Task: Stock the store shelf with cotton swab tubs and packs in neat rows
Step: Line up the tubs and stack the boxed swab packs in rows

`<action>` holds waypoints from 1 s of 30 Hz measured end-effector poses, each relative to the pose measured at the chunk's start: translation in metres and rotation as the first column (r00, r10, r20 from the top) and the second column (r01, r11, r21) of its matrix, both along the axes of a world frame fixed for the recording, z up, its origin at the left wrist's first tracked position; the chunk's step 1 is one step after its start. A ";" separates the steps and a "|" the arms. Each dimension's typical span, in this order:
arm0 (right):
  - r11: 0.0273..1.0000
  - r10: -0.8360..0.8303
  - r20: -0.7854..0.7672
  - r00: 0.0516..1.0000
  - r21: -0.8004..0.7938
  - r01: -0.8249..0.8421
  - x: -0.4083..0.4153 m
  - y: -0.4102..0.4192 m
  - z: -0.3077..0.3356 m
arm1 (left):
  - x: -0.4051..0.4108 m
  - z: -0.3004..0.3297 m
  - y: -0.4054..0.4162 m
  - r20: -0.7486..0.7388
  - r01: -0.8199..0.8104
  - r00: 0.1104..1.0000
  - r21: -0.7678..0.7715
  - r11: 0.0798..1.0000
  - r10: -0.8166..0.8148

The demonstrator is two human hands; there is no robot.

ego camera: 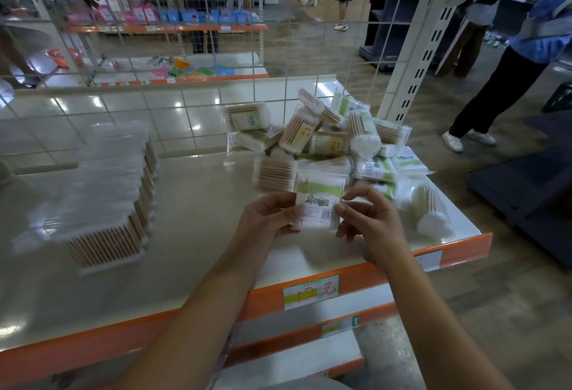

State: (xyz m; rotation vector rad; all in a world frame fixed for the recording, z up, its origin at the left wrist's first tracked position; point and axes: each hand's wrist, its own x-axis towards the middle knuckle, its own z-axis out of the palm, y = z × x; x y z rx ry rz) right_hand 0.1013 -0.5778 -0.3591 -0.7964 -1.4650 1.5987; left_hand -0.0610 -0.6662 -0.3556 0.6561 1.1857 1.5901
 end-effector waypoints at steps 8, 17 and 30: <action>0.998 -0.007 0.098 0.995 0.056 0.002 -0.006 -0.003 0.000 | 0.020 0.006 0.002 -0.414 0.025 0.910 0.103 0.994 0.020; 0.996 0.056 0.068 0.996 0.063 -0.060 -0.030 -0.027 0.000 | -0.003 0.014 -0.022 -0.912 0.084 0.401 0.129 0.988 0.085; 0.947 0.223 0.299 0.928 0.160 -0.279 -0.133 -0.107 0.021 | -0.122 0.038 -0.153 -0.784 -0.392 0.065 0.549 0.738 0.617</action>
